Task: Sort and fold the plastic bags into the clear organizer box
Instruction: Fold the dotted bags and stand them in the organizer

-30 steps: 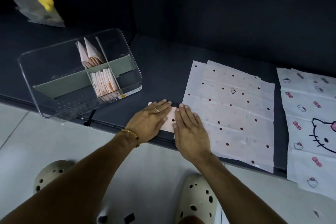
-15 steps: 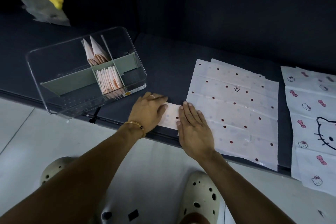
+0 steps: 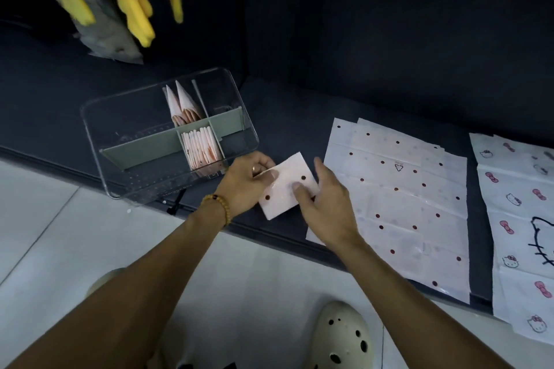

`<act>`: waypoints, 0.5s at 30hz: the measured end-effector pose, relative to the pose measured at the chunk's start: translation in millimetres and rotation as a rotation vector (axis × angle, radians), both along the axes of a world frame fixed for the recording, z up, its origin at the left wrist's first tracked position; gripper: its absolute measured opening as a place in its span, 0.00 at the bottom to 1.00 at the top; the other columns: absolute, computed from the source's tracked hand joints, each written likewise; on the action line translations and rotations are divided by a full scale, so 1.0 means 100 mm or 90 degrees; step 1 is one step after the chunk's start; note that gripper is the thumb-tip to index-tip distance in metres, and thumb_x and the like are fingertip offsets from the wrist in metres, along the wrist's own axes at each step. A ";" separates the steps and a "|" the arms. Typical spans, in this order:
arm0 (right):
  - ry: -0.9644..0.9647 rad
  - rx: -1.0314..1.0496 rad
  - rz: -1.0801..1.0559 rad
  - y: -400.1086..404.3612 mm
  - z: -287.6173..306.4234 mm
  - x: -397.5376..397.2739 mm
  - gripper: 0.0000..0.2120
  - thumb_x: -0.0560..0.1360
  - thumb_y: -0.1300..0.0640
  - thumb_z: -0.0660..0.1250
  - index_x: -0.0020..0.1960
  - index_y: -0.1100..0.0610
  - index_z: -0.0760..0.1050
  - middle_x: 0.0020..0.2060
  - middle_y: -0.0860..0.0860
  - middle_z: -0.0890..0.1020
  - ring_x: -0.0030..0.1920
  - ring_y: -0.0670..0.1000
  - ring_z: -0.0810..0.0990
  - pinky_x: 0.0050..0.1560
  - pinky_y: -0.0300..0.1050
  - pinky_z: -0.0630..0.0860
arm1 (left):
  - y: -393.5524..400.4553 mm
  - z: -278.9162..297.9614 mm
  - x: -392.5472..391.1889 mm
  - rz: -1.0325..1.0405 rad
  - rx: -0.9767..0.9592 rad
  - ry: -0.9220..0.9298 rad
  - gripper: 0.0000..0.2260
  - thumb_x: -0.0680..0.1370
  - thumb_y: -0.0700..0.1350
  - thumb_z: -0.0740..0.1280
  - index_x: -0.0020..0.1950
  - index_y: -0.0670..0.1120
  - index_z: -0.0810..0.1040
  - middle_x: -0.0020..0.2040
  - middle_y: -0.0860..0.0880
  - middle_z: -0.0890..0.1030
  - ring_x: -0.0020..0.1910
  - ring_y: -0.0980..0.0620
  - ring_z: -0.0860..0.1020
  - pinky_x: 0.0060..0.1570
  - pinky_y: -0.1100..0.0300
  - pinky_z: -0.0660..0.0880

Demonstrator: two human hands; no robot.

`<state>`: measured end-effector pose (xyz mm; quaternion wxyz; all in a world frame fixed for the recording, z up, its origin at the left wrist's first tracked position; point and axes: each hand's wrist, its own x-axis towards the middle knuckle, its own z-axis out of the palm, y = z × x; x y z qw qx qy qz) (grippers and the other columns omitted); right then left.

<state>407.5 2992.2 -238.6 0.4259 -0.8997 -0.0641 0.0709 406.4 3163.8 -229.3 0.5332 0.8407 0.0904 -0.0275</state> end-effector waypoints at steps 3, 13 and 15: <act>0.087 0.218 -0.048 0.27 0.34 0.19 0.15 0.72 0.57 0.72 0.57 0.50 0.77 0.48 0.39 0.83 0.48 0.43 0.81 0.42 0.32 0.77 | 0.20 0.19 -0.03 0.077 -0.151 -0.045 0.05 0.77 0.37 0.66 0.43 0.45 0.75 0.33 0.50 0.79 0.31 0.58 0.76 0.34 0.67 0.73; 0.076 0.344 -0.089 1.05 0.75 0.72 0.04 0.74 0.59 0.69 0.42 0.52 0.79 0.31 0.48 0.83 0.25 0.42 0.75 0.25 0.35 0.70 | 1.08 0.33 0.21 0.346 -0.084 -0.173 0.07 0.72 0.44 0.74 0.45 0.46 0.78 0.40 0.49 0.80 0.36 0.58 0.77 0.40 0.63 0.76; 0.097 0.374 -0.104 1.14 0.73 0.81 0.03 0.76 0.60 0.68 0.45 0.53 0.79 0.31 0.48 0.83 0.25 0.42 0.75 0.24 0.35 0.71 | 1.18 0.27 0.27 0.418 0.057 -0.195 0.08 0.72 0.49 0.73 0.45 0.49 0.76 0.43 0.51 0.78 0.38 0.59 0.76 0.39 0.65 0.74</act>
